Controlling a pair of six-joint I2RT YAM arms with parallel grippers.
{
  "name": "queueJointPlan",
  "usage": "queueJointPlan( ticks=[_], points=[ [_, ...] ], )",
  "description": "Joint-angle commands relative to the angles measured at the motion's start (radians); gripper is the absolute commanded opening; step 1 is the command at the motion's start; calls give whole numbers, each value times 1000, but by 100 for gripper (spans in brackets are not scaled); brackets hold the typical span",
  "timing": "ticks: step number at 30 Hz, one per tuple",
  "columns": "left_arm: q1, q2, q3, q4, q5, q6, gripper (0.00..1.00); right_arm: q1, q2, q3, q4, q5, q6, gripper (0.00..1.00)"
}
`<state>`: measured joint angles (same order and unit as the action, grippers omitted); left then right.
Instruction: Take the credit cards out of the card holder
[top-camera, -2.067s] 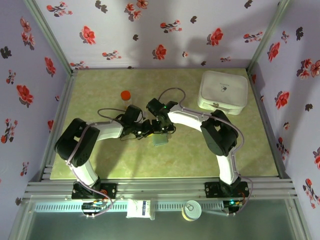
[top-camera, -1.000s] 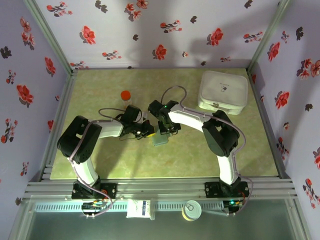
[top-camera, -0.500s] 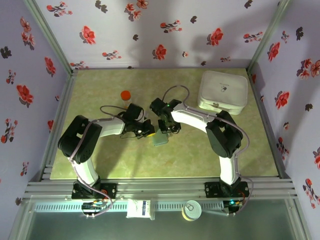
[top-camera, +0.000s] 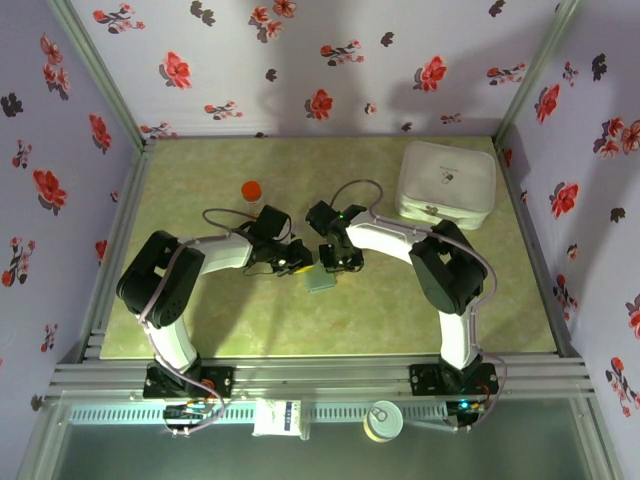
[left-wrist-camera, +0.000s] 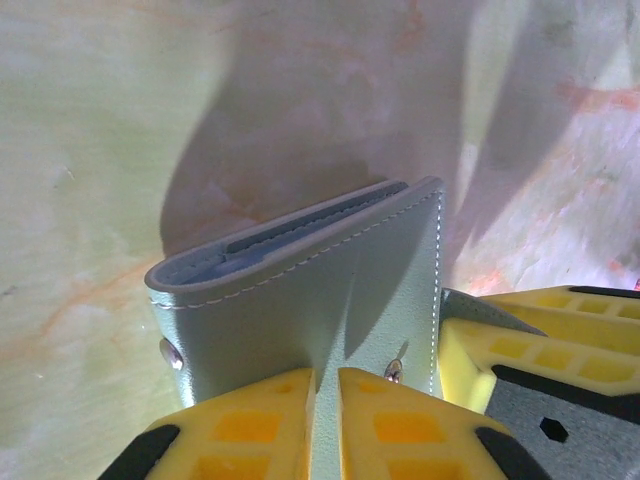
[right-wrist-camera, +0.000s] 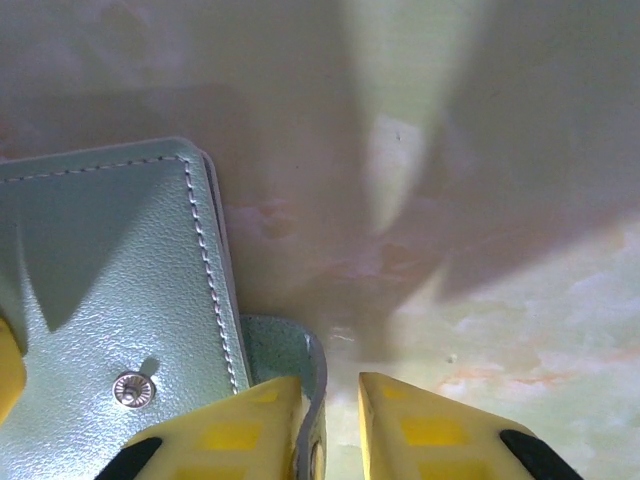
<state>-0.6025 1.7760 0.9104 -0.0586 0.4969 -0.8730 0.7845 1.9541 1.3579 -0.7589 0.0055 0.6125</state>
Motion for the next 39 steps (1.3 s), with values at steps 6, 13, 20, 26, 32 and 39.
queueJointPlan(
  ticks=[6,13,20,26,32,39],
  points=[
    [-16,-30,14,-63,-13,-25,16,-18,-18,-37,67,-44,12,19],
    [-19,-41,22,-62,-15,-37,16,-23,-12,-54,92,-62,7,14],
    [-17,-53,28,-71,-32,-31,16,-33,-40,-70,91,-49,-1,7],
    [-16,-59,45,-97,-47,-17,17,-58,-110,-109,72,-21,-6,5],
    [7,-93,42,-122,-70,9,17,-77,-178,-139,36,-4,-16,5],
    [50,-122,32,-152,-69,37,18,-79,-231,-110,-16,14,-17,5]
  ],
)
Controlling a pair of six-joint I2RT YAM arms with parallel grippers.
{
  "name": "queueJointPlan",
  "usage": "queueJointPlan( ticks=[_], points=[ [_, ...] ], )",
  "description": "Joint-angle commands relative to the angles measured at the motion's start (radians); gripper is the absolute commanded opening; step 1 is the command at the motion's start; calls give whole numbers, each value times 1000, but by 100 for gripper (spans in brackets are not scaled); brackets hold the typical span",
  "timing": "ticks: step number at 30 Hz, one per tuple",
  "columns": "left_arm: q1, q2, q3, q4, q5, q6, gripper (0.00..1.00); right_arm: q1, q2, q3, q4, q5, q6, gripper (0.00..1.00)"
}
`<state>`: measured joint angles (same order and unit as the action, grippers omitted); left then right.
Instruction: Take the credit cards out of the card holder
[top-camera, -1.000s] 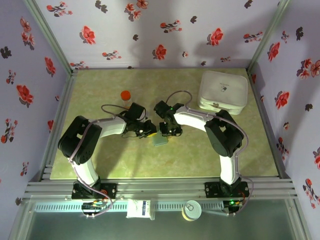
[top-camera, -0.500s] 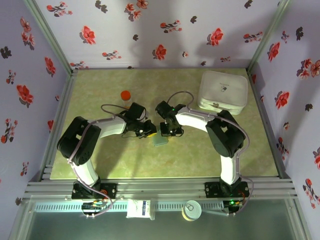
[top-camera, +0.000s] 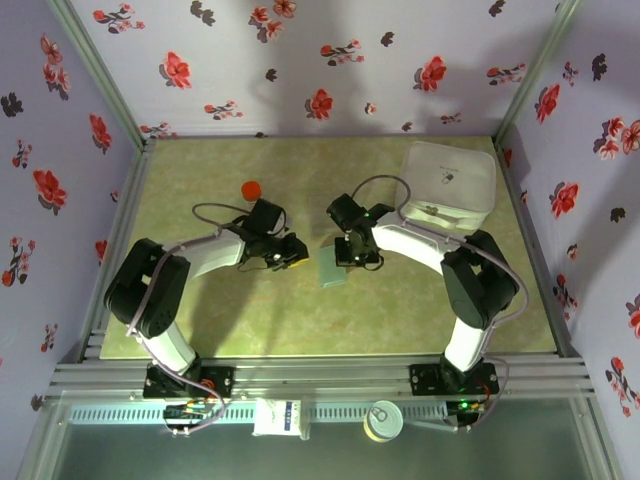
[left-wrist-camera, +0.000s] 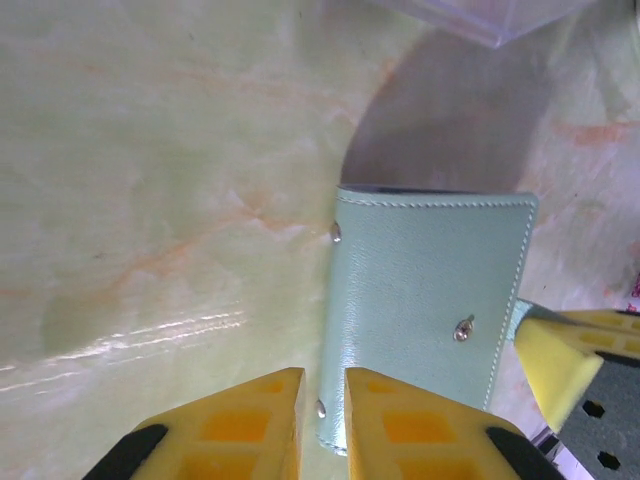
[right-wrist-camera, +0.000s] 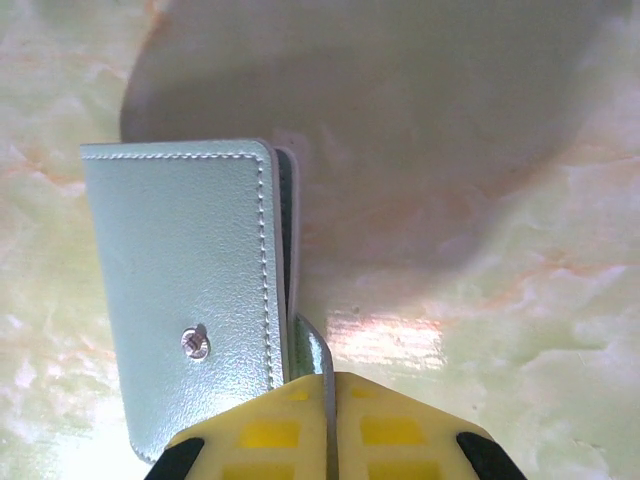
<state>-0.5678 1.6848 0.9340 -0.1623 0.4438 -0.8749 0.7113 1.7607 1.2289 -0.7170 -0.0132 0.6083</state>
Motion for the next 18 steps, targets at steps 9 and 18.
queueJointPlan(
  ticks=[9,18],
  points=[
    [68,-90,-51,-30,9,45,18,8,-46,97,-124,11,-28,5],
    [109,-135,-107,-20,30,57,18,78,12,215,-187,27,8,5]
  ],
)
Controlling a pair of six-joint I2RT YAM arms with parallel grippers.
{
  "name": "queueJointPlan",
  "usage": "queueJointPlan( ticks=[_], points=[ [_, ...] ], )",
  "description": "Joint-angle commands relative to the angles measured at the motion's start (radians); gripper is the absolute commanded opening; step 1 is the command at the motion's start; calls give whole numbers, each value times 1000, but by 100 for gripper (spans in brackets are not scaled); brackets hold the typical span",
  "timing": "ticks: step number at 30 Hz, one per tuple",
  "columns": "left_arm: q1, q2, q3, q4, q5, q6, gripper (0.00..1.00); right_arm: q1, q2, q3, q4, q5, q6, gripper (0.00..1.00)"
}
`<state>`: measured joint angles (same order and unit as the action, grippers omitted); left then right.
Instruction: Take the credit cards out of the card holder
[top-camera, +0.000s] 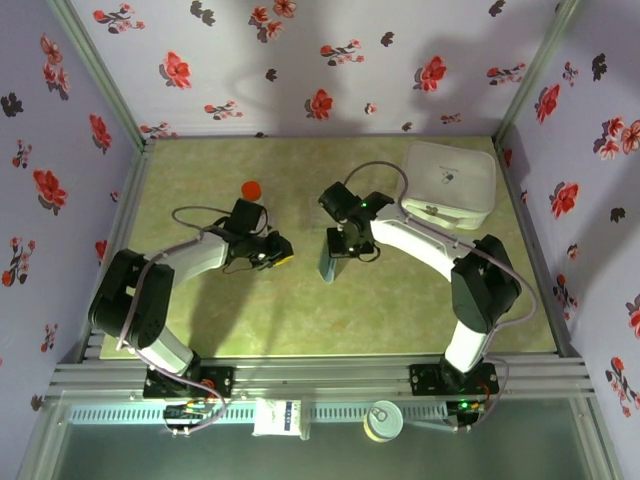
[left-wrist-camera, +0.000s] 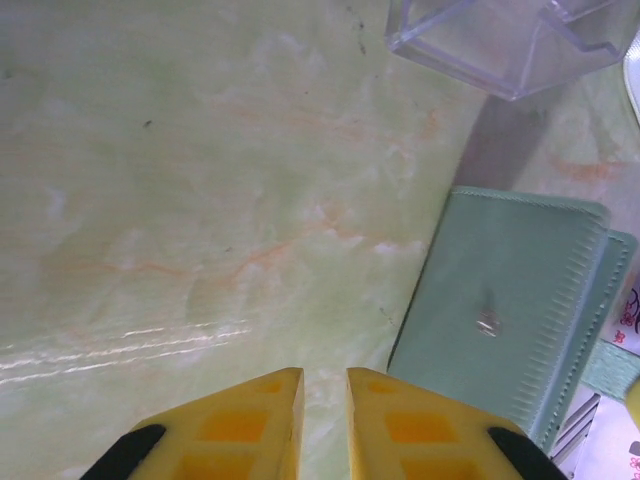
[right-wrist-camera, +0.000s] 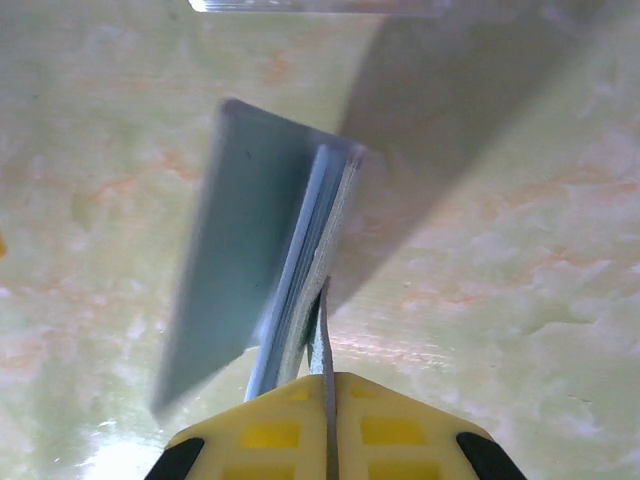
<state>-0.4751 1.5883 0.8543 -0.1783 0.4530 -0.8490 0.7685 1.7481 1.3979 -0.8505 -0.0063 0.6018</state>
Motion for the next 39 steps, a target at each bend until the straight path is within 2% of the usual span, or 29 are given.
queueJointPlan(
  ticks=[1,12,20,33,39],
  points=[
    [20,-44,-33,-2,21,31,18,28,30,54,-54,23,21,5],
    [38,-62,-53,-20,37,57,18,71,53,75,42,-3,119,3],
    [33,-12,-39,11,76,46,17,73,28,55,100,-47,124,4],
    [-55,115,36,35,66,19,7,-1,-43,-77,39,30,52,4],
    [-69,131,55,20,44,13,4,-33,-63,-124,36,58,33,4]
  ],
)
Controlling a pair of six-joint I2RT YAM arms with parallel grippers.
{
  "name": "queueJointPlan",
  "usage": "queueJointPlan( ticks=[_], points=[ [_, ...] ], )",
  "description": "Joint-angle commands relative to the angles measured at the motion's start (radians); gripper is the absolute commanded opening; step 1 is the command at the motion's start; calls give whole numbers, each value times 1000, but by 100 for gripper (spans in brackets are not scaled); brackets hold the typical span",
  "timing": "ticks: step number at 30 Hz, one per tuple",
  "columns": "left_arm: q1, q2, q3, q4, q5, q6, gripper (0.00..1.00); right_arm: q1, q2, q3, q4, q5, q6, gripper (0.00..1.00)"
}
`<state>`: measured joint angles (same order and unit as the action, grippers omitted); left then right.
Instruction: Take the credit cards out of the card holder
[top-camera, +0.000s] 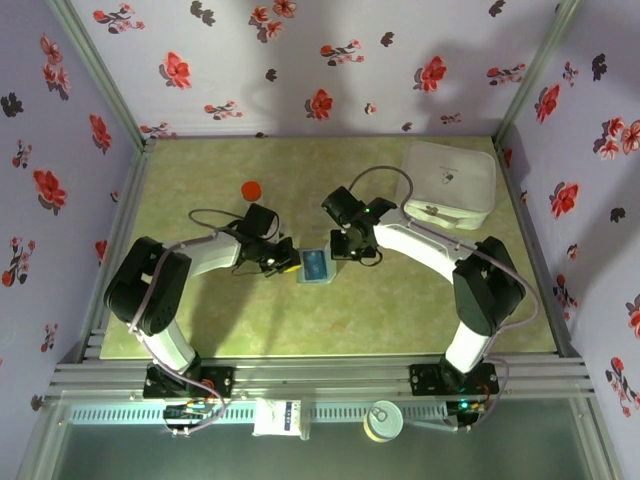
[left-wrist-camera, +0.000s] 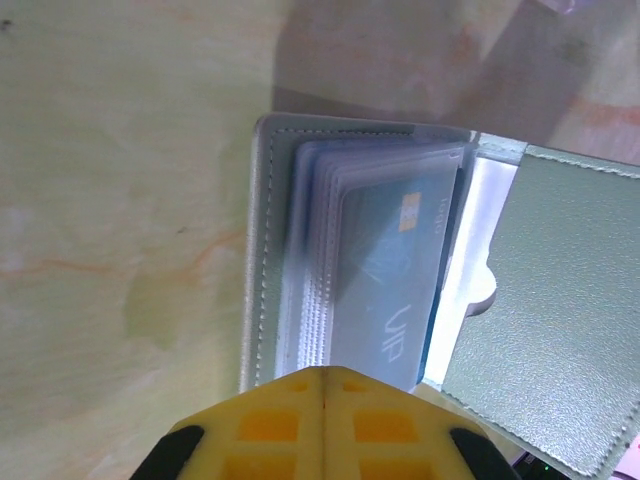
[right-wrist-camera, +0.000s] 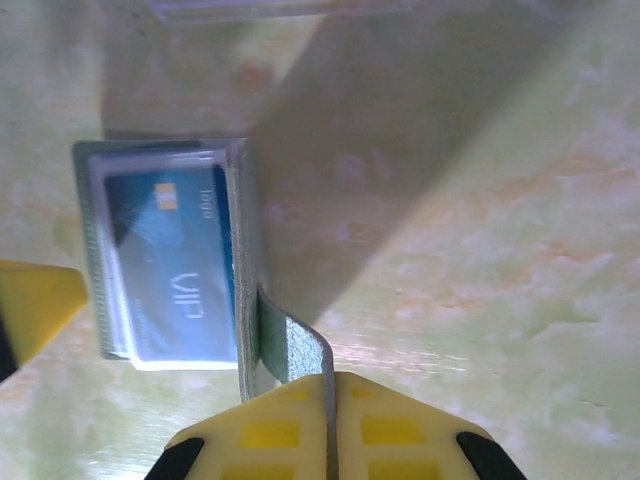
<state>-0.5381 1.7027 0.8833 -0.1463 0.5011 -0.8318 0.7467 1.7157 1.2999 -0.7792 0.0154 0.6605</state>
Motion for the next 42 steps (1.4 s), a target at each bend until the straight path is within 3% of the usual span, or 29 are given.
queueJointPlan(
  ticks=[1,19,42],
  points=[
    [-6,22,28,-15,-5,-4,3,-16,-33,-34,-34,37,-28,4],
    [-11,60,19,-59,-49,8,0,-69,-5,-141,52,48,-72,4],
    [-23,45,-8,-67,-46,-2,0,-95,133,-133,150,26,-136,3]
  ],
)
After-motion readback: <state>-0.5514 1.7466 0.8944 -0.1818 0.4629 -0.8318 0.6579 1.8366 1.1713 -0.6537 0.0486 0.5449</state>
